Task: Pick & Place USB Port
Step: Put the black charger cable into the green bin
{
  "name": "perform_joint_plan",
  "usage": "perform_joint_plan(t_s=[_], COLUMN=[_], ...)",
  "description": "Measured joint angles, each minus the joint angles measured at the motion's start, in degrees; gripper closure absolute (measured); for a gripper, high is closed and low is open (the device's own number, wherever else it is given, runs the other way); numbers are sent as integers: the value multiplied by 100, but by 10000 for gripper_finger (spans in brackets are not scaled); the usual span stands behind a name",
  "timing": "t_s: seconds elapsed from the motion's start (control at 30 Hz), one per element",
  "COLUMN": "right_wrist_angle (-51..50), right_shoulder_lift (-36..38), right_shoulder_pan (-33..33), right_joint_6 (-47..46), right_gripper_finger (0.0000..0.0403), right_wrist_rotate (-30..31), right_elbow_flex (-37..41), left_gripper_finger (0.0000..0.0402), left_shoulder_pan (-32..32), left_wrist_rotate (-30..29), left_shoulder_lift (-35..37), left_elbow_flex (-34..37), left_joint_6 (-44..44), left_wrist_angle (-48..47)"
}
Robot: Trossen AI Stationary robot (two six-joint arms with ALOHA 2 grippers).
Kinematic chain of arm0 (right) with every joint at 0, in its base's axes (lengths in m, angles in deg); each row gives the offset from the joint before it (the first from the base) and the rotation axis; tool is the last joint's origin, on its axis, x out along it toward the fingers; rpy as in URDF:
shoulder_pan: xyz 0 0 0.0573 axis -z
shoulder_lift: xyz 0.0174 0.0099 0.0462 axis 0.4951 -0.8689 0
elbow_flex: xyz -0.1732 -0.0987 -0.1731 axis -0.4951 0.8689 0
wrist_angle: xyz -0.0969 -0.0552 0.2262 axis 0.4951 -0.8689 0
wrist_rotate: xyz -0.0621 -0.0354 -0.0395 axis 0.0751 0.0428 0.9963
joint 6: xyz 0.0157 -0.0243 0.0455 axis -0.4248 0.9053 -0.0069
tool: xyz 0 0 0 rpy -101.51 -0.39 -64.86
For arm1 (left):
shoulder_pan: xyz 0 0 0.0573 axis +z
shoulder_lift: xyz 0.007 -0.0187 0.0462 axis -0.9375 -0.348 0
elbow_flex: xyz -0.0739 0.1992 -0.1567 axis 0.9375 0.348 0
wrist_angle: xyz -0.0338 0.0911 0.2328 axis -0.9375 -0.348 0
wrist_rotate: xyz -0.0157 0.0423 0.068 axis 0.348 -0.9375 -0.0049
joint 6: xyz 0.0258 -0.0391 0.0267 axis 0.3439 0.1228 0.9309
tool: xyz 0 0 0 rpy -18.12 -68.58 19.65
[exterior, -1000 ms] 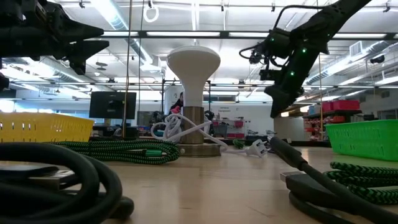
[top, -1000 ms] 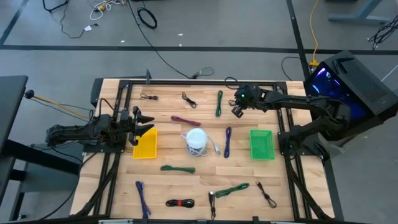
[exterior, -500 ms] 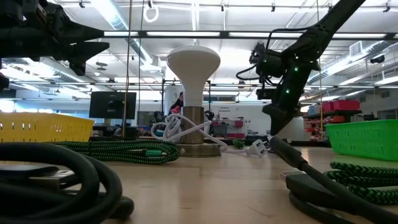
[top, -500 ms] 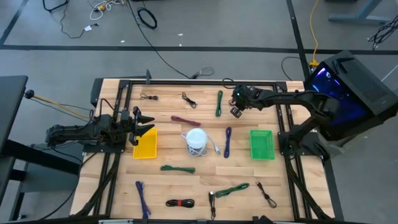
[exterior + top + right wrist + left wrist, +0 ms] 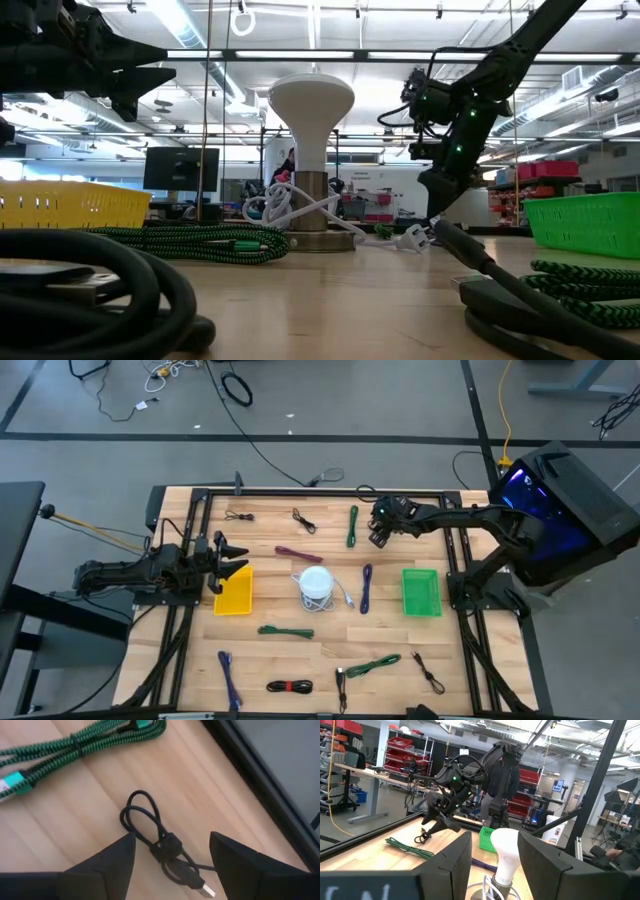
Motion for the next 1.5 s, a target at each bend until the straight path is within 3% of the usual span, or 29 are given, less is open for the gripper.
perform_joint_plan(t_s=[0.47, 0.57, 0.67, 0.73, 1.0, 1.13, 1.33, 1.5], right_wrist_angle=[690, 688, 622, 513, -221, -285, -340, -308], right_shoulder_lift=[-836, -862, -843, -842, -787, -493, 202, 700], right_shoulder_pan=[30, 32, 24, 23, 0, -156, -714, -1594], right_joint_6=[479, 378, 399, 413, 119, 115, 74, -61], right_gripper_finger=[180, 234, 343, 382, 397, 398, 398, 398], right_wrist_rotate=[-92, -250, -396, -476, -319, -798, -954, -1002], right_elbow_flex=[-13, -13, -29, -87, -819, -1181, -1677, -2213], left_gripper_finger=[236, 236, 236, 236, 236, 236, 236, 236], left_shoulder_pan=[0, 0, 0, -2, -4, -1, 0, 0], left_wrist_rotate=[-32, -39, -60, -211, -475, -477, -260, 48], left_shoulder_lift=[0, 1, 2, 2, 6, 7, 7, 5], left_elbow_flex=[1, -1, -1, 0, 0, 0, 1, 1], left_joint_6=[-2, -2, -2, -18, 235, 149, 135, 172], left_wrist_angle=[-133, -129, -122, -122, 216, 248, 661, 1097])
